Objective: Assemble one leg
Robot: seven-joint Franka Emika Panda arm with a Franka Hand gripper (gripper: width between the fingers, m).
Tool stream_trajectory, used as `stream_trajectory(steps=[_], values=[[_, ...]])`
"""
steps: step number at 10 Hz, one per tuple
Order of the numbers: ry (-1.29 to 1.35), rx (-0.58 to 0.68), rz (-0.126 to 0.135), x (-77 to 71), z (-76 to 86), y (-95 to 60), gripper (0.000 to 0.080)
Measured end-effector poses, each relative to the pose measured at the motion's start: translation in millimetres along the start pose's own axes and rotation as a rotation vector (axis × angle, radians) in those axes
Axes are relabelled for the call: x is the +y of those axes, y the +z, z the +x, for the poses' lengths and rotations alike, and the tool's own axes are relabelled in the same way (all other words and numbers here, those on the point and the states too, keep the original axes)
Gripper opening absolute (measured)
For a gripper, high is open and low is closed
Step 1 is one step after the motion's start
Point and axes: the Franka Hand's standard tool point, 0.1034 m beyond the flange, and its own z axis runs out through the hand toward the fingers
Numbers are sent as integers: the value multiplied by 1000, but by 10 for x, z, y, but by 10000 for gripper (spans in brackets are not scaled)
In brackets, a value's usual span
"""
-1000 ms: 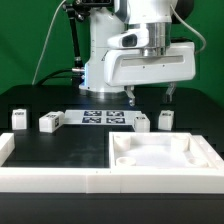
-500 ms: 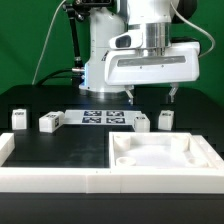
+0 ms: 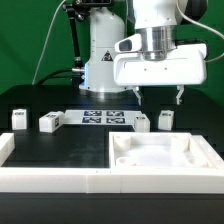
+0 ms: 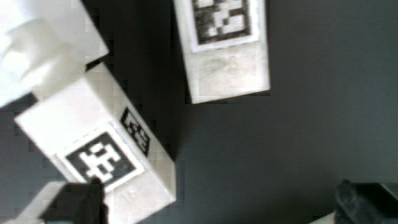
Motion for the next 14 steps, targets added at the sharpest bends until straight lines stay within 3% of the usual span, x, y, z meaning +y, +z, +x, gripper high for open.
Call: stream_trajectory(steps=[3, 4, 6, 8, 11, 13, 14], values=[[-69, -28, -7, 66, 16, 20, 648], [-86, -109, -25, 101, -78, 52, 648], [-108, -314, -45, 28, -209, 24, 648], [-92, -426, -48, -31, -203, 46, 648], [-79, -662, -75, -115, -338, 94, 648], [-67, -776, -85, -151, -336, 188, 648], [-61, -883, -99, -122, -398, 192, 648]])
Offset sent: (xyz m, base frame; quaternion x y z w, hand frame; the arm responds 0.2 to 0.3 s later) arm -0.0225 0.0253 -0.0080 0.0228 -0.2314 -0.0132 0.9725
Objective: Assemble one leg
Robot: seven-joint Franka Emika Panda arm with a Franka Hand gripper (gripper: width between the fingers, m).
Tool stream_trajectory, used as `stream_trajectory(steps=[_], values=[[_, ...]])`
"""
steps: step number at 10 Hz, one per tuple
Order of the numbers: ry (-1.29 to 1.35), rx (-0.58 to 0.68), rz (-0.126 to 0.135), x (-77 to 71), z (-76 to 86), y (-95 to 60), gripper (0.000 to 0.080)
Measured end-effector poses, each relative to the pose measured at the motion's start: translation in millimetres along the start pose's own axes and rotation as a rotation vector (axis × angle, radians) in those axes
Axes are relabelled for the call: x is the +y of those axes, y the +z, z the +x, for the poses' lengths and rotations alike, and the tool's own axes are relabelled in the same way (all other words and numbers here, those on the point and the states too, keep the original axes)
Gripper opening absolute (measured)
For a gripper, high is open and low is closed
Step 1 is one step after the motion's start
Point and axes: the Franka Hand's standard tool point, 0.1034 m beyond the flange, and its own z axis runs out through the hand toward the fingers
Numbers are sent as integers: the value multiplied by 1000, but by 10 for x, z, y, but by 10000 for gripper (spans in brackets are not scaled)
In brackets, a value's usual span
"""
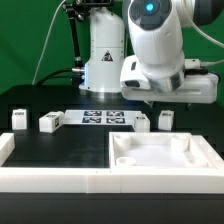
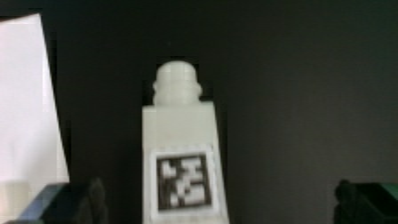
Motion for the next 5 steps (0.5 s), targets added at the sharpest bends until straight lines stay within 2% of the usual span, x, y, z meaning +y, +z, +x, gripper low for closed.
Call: stream_trajectory(steps=[2, 5], values=[[19, -107, 4, 68, 119, 25, 648], [39, -90, 5, 110, 200, 113, 648]])
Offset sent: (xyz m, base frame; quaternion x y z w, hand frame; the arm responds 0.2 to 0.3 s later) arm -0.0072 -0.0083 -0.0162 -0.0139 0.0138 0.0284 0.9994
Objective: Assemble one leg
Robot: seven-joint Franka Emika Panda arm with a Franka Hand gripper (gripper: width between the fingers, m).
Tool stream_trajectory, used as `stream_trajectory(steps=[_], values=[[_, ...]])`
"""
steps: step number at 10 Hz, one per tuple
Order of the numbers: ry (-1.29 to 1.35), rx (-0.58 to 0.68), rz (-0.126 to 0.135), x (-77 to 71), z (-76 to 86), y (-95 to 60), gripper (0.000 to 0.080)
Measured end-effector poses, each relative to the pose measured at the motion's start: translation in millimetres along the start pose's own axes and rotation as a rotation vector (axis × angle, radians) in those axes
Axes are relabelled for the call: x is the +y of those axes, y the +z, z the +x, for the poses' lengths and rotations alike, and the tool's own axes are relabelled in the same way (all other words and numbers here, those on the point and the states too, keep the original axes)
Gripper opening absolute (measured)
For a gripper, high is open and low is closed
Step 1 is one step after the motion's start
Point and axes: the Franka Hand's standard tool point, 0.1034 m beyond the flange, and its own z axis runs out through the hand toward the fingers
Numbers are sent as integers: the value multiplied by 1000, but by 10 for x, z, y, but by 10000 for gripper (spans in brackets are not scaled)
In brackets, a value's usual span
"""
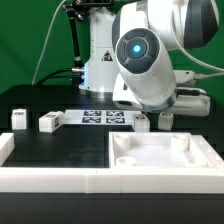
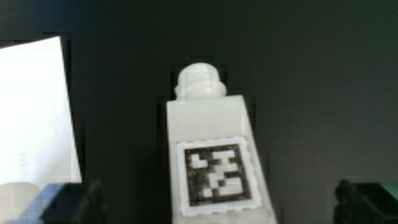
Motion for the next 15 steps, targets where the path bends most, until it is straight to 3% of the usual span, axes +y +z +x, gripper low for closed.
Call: stream_trajectory(steps=[4, 5, 6, 8, 14, 15], values=[[3, 8, -1, -8, 14, 24, 648], [3, 6, -1, -5, 14, 27, 522], [3, 6, -1, -4, 15, 28, 522], [3, 6, -1, -4, 15, 29, 288], [-7, 2, -1, 4, 4, 11, 289], [-27, -9, 5, 34, -85, -116, 291]])
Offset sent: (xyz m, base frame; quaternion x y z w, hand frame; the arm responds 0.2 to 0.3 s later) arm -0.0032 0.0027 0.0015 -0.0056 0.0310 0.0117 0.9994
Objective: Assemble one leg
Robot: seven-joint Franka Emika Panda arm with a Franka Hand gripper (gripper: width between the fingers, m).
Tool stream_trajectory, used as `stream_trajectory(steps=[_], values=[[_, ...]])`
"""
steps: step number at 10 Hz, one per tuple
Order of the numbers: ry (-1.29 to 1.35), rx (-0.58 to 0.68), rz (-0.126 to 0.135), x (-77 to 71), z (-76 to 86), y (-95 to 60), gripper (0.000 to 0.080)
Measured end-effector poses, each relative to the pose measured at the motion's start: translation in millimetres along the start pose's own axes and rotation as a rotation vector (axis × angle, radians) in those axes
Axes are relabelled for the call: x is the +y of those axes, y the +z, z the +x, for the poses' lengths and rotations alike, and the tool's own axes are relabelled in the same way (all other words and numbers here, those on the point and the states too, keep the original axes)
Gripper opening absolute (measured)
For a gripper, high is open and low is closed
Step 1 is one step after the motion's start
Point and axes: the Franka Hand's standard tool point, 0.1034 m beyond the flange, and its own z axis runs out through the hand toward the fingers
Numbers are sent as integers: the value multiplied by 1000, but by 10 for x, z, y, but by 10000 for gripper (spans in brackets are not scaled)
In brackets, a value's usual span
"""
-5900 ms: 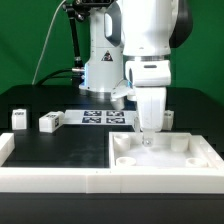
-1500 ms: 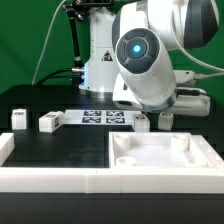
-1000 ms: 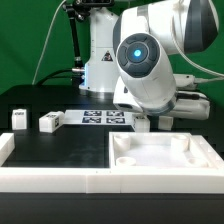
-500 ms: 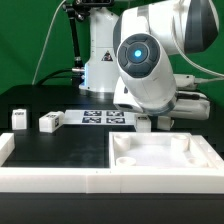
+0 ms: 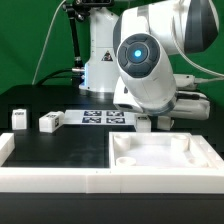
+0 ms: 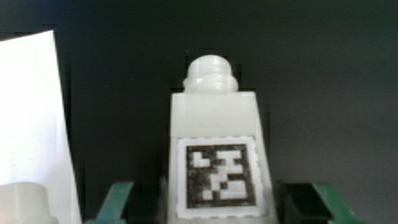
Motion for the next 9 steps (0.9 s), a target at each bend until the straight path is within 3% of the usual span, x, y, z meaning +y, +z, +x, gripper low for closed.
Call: stream_trajectory(steps=[2, 6, 7, 8, 9], values=[[-14, 0, 7, -22, -247, -292, 291], [-14, 60, 10, -45, -203, -309, 291], [-22, 193, 20, -96, -101, -367, 291], [-33, 335, 22, -98, -98, -394, 291], [-63, 415, 3, -26, -71, -391, 291]])
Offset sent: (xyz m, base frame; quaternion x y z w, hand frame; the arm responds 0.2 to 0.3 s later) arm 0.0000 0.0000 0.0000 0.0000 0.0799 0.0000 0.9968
